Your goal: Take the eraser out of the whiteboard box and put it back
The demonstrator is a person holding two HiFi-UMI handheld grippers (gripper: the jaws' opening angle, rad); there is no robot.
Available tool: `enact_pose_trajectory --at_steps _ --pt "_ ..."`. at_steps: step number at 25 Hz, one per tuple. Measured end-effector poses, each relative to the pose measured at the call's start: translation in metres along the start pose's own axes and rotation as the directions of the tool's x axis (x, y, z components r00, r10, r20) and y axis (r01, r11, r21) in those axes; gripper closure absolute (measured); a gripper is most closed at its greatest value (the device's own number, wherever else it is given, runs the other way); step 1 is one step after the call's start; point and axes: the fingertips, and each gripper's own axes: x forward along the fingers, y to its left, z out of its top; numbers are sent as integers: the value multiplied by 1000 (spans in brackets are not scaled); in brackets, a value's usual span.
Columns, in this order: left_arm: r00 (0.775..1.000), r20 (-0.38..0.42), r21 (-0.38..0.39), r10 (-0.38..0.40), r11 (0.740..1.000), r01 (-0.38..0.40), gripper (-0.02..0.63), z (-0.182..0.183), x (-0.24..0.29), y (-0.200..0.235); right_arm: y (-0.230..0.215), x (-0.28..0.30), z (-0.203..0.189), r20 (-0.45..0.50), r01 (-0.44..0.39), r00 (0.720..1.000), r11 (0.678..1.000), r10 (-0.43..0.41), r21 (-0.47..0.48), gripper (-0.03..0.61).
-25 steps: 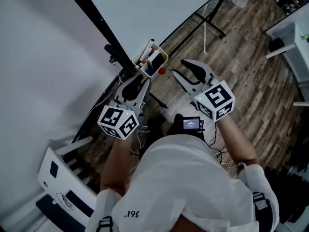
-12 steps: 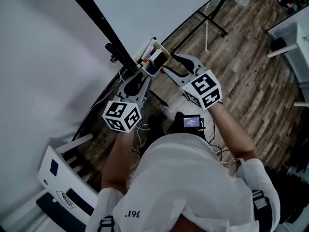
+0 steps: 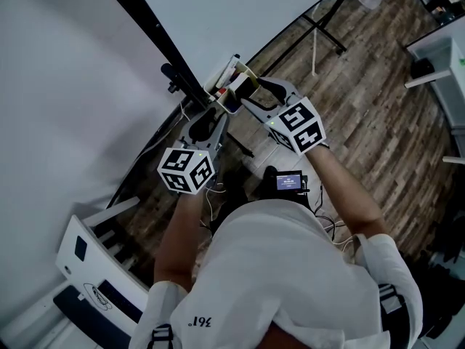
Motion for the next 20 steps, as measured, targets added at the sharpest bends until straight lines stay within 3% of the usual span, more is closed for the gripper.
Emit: enact_pose_trajectory --at_steps 20 --pt "999 -49 -24 -13 1000 12 495 -21 7 4 1 35 -20 -72 -6 997 1000 6 5 310"
